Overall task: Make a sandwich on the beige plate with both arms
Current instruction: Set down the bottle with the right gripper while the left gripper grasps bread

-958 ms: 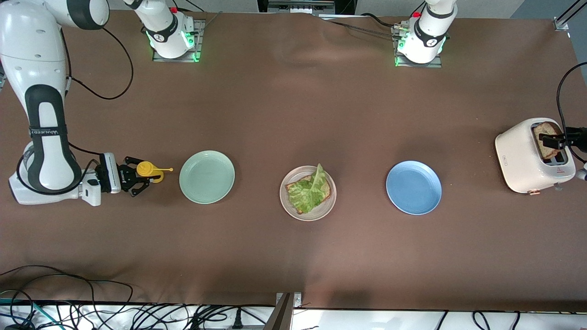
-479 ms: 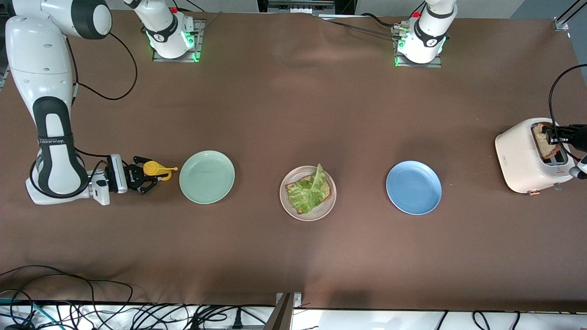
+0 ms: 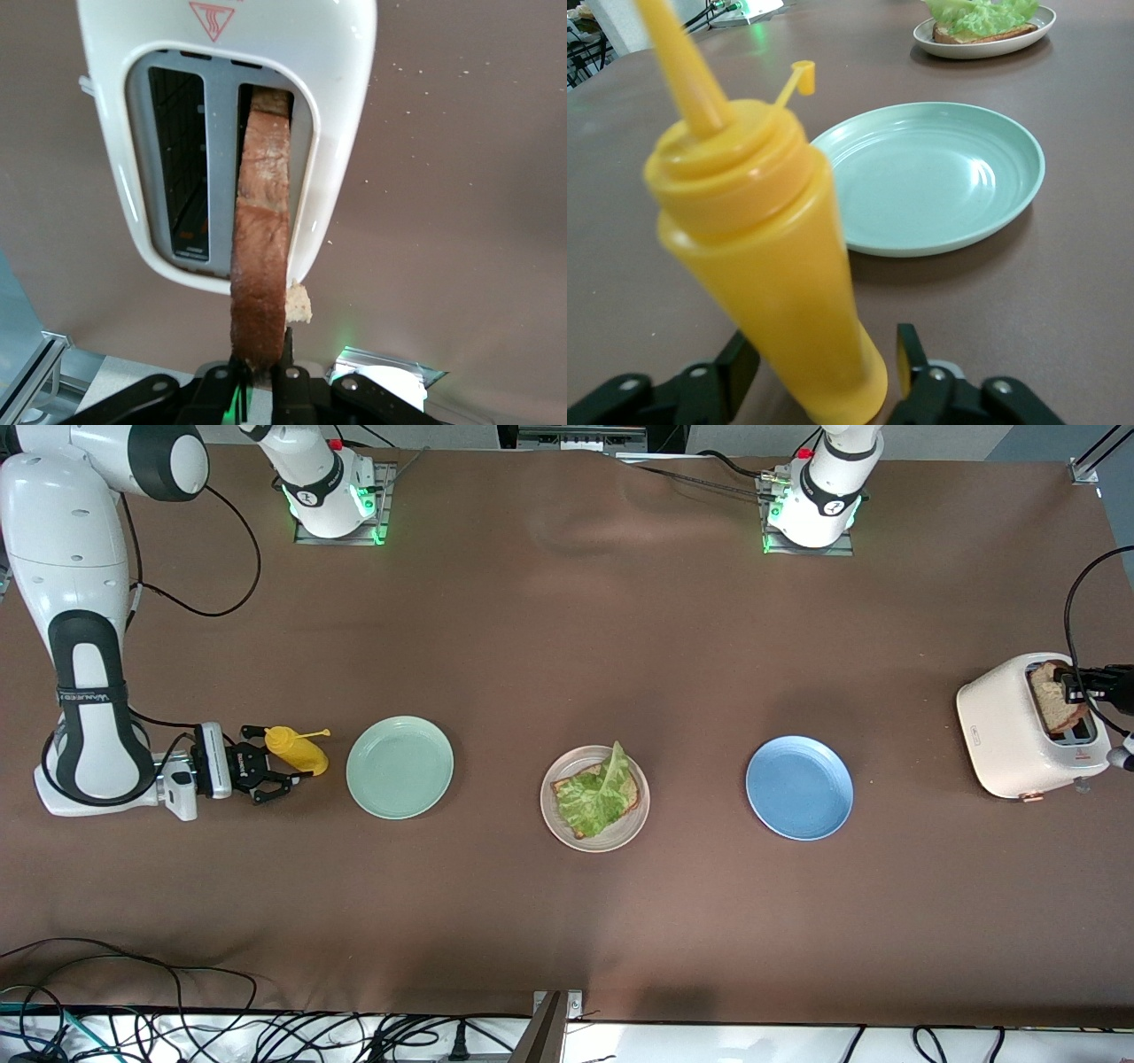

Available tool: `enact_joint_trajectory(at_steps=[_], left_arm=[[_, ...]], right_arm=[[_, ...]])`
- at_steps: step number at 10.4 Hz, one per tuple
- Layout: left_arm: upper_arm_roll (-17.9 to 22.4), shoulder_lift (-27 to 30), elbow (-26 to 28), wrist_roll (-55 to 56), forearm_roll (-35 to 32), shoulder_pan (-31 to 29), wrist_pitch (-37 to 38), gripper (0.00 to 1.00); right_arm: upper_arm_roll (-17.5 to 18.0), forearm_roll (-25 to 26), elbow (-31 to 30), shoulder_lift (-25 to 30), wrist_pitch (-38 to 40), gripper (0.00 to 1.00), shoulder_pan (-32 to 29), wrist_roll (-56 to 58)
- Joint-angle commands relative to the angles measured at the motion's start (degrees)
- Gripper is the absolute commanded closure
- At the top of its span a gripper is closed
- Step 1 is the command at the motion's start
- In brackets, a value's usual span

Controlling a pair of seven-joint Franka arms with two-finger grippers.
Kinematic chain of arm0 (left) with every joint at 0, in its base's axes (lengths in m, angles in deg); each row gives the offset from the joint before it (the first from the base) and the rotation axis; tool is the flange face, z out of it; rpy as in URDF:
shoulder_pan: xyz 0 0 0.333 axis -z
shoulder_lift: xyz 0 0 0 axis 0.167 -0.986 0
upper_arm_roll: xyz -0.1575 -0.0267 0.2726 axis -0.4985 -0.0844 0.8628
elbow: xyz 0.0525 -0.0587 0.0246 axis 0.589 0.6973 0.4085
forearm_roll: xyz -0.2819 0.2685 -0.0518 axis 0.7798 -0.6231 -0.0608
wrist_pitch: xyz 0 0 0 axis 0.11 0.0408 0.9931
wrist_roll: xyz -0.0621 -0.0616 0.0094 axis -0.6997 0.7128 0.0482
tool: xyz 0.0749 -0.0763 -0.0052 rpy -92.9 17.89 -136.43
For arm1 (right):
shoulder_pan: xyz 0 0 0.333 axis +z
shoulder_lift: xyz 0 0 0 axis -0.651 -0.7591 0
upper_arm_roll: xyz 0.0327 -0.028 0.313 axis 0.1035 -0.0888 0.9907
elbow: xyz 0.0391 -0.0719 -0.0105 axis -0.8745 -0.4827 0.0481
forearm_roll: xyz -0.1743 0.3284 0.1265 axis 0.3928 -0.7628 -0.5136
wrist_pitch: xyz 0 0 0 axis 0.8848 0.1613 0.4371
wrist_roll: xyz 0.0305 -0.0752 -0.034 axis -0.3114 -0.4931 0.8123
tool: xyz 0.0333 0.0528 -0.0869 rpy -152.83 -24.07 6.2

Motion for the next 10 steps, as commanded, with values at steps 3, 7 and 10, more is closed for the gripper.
enact_joint_trajectory(at_steps=[3,7,10], left_arm=[[-4.09,5.82,-5.94,-6.5,-0.75,0.3,10.17,1.0],[-6.91,8.98,-6.39,-4.76,4.59,0.3,12.48,1.0],[-8.75,9.33,-5.87,7.42,14.69,1.7,14.41,1.0]], right_arm=[[-1.72,1.56,1.03,2.33,-1.17,0.0,-0.75,-0.47],[-2.69,12.89,-0.28,11.02,-1.71,0.0,-0.75,-10.9],[-2.69,18.25,-6.5,20.24,-1.79,0.0,-0.66,-24.83]])
